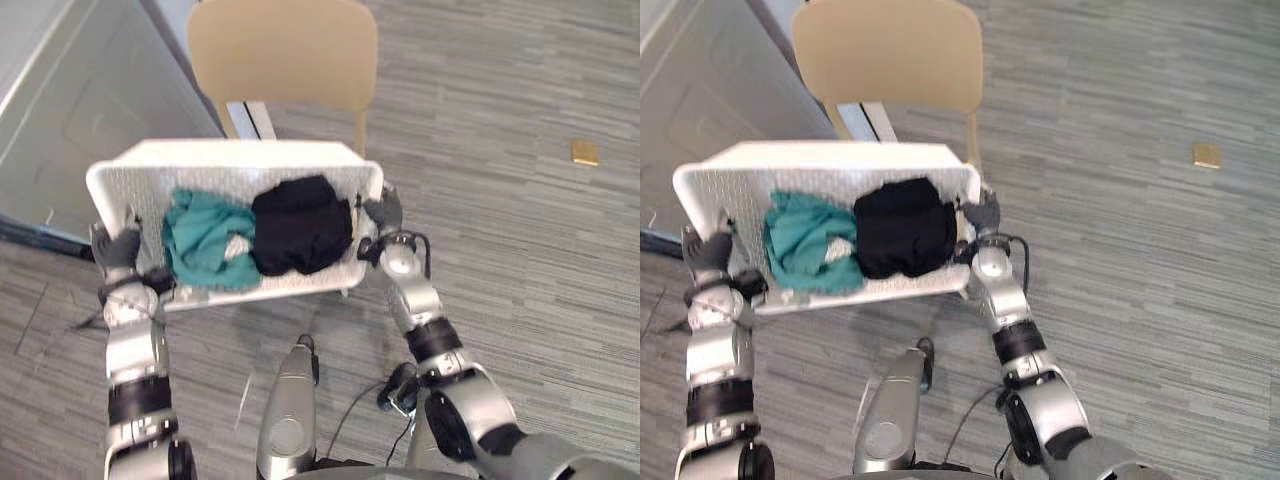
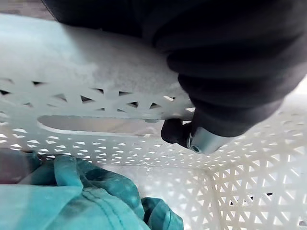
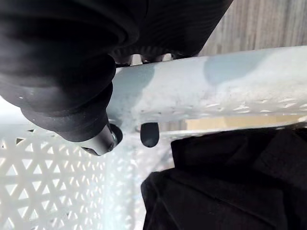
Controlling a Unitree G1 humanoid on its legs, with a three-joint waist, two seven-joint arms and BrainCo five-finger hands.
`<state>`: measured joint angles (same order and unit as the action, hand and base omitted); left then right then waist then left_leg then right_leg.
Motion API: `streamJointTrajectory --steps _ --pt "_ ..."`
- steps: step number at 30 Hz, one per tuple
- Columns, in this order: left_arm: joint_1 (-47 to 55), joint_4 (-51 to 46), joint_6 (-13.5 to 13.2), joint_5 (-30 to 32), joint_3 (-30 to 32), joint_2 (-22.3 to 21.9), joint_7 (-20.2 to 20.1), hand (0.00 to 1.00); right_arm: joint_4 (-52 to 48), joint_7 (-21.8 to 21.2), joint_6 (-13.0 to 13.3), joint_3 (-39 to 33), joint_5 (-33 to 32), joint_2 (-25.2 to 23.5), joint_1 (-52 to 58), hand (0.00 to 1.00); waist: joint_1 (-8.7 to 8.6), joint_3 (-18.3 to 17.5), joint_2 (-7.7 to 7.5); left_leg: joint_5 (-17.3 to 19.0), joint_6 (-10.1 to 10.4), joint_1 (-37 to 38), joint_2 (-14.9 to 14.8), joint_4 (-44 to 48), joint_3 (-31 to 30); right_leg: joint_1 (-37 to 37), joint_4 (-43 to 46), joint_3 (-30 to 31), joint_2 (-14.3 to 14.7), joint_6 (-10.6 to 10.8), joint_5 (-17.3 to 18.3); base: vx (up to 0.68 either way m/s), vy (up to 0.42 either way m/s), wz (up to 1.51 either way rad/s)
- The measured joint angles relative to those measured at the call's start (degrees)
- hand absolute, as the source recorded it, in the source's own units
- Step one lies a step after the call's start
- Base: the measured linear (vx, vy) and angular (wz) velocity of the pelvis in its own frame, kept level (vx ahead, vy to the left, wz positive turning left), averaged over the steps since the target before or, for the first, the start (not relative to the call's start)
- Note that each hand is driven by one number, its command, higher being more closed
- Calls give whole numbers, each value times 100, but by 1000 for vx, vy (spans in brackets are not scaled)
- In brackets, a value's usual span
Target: Pick up the laundry basket with both hands and put the clothes into the washing machine.
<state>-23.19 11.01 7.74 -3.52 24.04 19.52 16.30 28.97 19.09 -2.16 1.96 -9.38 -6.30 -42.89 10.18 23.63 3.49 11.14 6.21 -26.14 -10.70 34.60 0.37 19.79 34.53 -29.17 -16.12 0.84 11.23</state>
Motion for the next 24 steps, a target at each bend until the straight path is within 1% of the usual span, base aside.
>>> streamJointTrajectory --steps 3,4,5,7,8,10,11,12,13,16,17,18,23,24 --pt "-906 493 -1 -64 -217 354 8 100 250 164 158 -328 -188 36 -614 100 40 65 -10 -97 99 -381 -11 64 -269 191 112 -315 1 -72 43 -38 -43 31" --pt "-1343 799 0 -64 -356 477 7 100 421 214 188 -486 -276 88 -888 100 76 161 -12 -158 152 -474 -10 66 -398 201 140 -478 -2 -109 65 -24 -57 35" --pt "-1538 937 1 -64 -411 508 4 100 485 216 204 -565 -333 131 -993 100 93 199 -8 -192 182 -539 -7 56 -470 207 149 -574 -1 -123 74 -26 -64 41" --pt "-2197 1374 4 -66 -665 569 -18 100 672 216 240 -766 -427 369 -1311 100 196 371 -24 -308 284 -811 28 33 -715 320 268 -872 -18 -219 162 -32 -71 47" --pt "-2337 1477 7 -67 -731 571 -37 100 714 216 244 -820 -459 424 -1384 100 216 417 -32 -341 317 -890 55 35 -801 362 317 -929 -30 -228 192 -27 -81 52" --pt "-3030 2101 66 -142 -1049 586 -303 100 1036 185 249 -1065 -556 740 -1657 100 319 660 -34 -461 388 -1153 106 8 -1045 494 478 -1208 -91 -315 288 -46 -105 47" --pt "-3181 2193 64 -158 -1058 602 -354 100 986 87 324 -1105 -581 790 -1675 100 333 709 -49 -496 412 -1242 129 1 -1121 549 523 -1260 -101 -323 311 -42 -81 34" --pt "-3263 2266 65 -217 -1062 646 -405 100 970 61 325 -1119 -582 810 -1735 100 323 715 -55 -519 419 -1312 140 -3 -1173 572 541 -1325 -111 -337 332 -22 -47 32" --pt "-3487 2556 70 -242 -1062 684 -515 100 1135 26 317 -1170 -580 884 -1887 100 339 725 -72 -571 452 -1375 167 -30 -1264 602 561 -1376 -110 -344 340 -29 -39 27" --pt "-3733 2842 78 -246 -1061 693 -570 100 1419 -110 308 -1215 -581 1007 -2111 100 349 741 -108 -620 447 -1416 183 -86 -1283 618 535 -1417 -115 -355 352 -43 0 11" --pt "-3894 2994 88 -225 -1068 753 -642 100 1503 -214 306 -1243 -580 1065 -2194 100 341 751 -146 -639 445 -1465 190 -99 -1285 647 514 -1433 -114 -365 390 -77 26 5" --pt "-4035 3072 98 -219 -1100 789 -700 100 1529 -295 306 -1288 -580 1124 -2261 100 333 753 -149 -649 445 -1542 190 -119 -1313 685 508 -1486 -113 -363 394 -70 21 6" --pt "-4390 3231 98 -203 -1140 834 -759 100 1578 -347 306 -1342 -580 1324 -2587 100 348 767 -177 -791 450 -1831 231 -208 -1413 925 499 -1587 -121 -371 387 -41 -4 8" --pt "-4420 3241 98 -234 -1139 833 -757 0 1625 -376 307 -1347 -581 1378 -2676 100 339 777 -199 -850 446 -1860 266 -252 -1430 964 514 -1618 -161 -380 382 -2 -28 15"
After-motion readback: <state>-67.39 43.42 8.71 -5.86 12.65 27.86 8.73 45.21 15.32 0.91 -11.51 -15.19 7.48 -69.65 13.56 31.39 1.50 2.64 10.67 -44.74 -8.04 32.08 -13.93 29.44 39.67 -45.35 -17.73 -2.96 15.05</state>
